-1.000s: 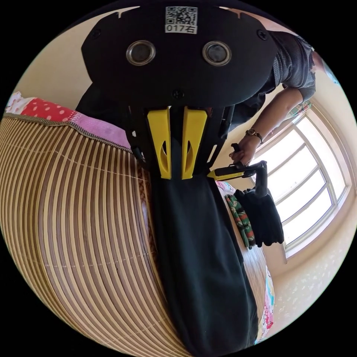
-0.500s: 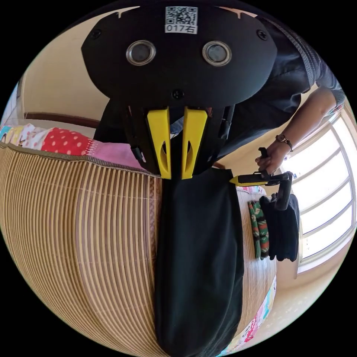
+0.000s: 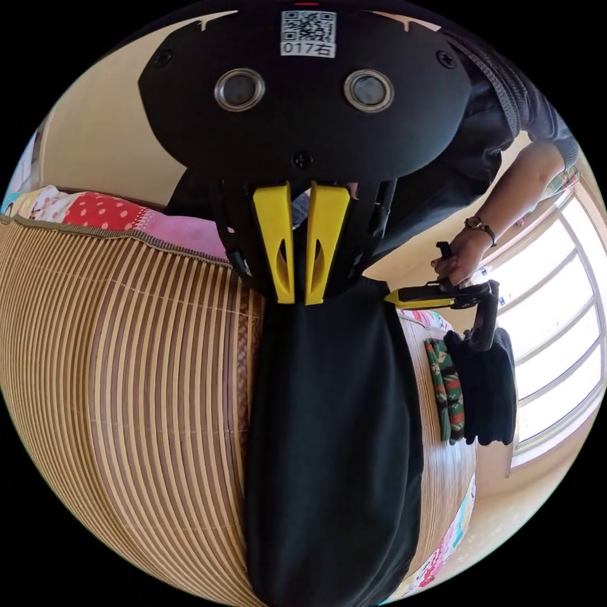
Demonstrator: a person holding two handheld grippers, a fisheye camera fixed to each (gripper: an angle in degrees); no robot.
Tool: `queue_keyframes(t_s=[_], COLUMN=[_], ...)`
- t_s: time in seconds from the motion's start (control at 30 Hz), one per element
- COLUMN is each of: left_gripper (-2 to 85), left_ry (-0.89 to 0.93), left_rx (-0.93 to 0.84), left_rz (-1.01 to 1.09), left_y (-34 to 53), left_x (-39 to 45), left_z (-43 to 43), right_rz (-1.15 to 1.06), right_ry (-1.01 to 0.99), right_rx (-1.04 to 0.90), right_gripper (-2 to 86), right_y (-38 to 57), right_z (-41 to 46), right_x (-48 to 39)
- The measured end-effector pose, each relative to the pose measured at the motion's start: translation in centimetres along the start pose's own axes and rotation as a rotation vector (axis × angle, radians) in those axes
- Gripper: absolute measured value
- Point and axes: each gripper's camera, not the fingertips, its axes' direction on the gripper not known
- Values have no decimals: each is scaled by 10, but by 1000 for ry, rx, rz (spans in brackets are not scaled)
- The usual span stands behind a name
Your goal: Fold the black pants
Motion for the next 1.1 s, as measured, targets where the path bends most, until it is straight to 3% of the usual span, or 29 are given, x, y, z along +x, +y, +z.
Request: queue_keyframes(t_s=[0.13,0.2,0.23,0.37,0.6,0.83,1.1], left_gripper=[-4,-6,-7,-9,12,66,70], left_ry=[325,346,323,-74,96,7,-148], left_rx=[-18,-22,-20,-110,108,288,229], left_rz=[91,99,99,21,96,88,47], left_y=[5,9,12,19,19,-23,-59], left_x=[-16,-23,-23,-17,3,45,79], left_z=[0,3,6,28,-2,-31,-8], right_rz=[-37,-13,-10,14,-18,30,79], right_ry=[-72,23,54,128,57,-18,-66], right_rx=[45,36,26,0,-117,-85,-39], right_gripper=[26,22,21,19,21,22,22], right_y=[21,27,28,20,-3,0,5], right_z=[-24,-28,-28,-25,-20,-24,-23], right_x=[9,14,15,13,17,34,47])
